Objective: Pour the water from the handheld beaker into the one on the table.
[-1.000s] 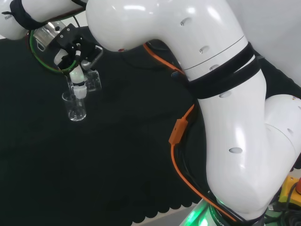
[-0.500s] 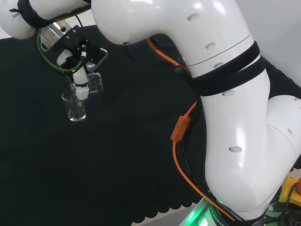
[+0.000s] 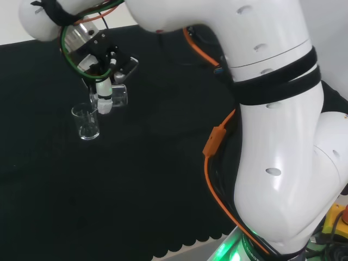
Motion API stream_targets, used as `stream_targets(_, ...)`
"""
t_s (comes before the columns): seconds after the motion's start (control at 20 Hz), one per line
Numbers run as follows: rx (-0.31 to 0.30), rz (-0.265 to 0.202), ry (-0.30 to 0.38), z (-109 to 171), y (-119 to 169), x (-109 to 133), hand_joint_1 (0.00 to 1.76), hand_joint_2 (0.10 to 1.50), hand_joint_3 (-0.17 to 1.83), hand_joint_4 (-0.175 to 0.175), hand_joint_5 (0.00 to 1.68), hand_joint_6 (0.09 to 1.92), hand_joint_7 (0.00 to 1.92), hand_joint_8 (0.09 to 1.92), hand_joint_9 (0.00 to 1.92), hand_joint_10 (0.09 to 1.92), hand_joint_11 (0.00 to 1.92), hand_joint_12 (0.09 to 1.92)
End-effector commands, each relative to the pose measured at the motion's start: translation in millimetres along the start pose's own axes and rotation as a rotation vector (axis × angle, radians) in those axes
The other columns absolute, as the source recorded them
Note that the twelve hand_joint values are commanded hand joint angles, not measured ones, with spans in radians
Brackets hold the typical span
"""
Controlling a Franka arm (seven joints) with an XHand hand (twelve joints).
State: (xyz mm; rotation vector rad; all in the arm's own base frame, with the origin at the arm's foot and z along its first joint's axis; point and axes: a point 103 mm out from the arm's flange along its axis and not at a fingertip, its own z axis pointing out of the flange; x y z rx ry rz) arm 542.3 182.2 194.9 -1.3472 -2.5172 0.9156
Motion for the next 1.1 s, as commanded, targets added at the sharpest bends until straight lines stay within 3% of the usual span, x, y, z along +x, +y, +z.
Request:
stream_targets(0.05,-0.156,0.002,0.059,6,-23,-34,1.18,0.57,0.68,0.147,1.59,0.09,1.91,0.09,1.79,0.09,1.46,0.71)
stream_targets(0.6,-0.334,-0.032,0.180,8,-29,-45,1.18,0.57,0.68,0.149,1.59,0.09,1.91,0.09,1.79,0.09,1.46,0.71)
stream_targets(1.1,-0.499,-0.148,0.312,13,-18,-54,1.18,0.57,0.68,0.149,1.59,0.09,1.91,0.09,1.80,0.09,1.46,0.71)
